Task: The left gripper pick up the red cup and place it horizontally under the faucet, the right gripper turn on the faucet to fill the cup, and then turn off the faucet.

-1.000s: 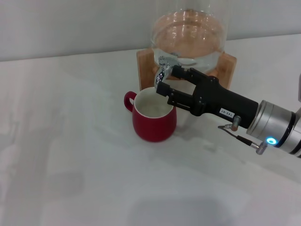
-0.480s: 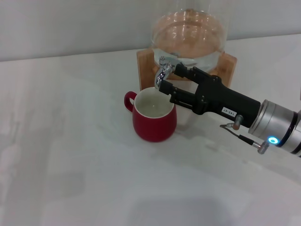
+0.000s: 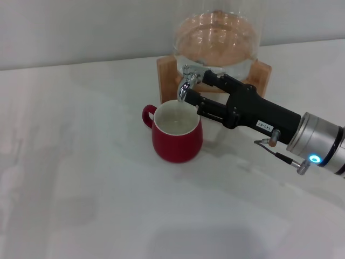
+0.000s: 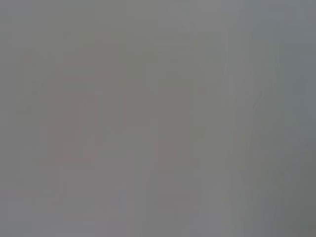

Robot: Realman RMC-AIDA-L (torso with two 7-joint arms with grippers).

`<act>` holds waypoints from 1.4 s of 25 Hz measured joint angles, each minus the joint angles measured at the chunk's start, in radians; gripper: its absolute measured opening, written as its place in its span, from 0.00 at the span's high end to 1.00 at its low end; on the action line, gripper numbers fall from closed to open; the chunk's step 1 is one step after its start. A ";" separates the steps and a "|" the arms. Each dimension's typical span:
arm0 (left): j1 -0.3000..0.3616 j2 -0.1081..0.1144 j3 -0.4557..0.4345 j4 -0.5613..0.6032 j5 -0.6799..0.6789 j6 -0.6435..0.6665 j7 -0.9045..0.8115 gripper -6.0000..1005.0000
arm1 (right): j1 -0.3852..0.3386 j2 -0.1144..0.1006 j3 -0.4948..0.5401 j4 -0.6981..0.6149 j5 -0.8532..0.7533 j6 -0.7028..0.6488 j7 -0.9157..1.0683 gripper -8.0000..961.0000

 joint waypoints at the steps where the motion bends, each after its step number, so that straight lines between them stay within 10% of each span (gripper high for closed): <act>1: -0.001 0.000 0.000 0.000 0.000 -0.002 0.000 0.25 | -0.001 0.000 0.000 0.000 0.000 0.000 0.000 0.13; 35: -0.009 0.001 0.002 -0.011 -0.004 -0.009 0.000 0.25 | -0.065 -0.008 0.059 0.047 -0.005 -0.161 0.002 0.13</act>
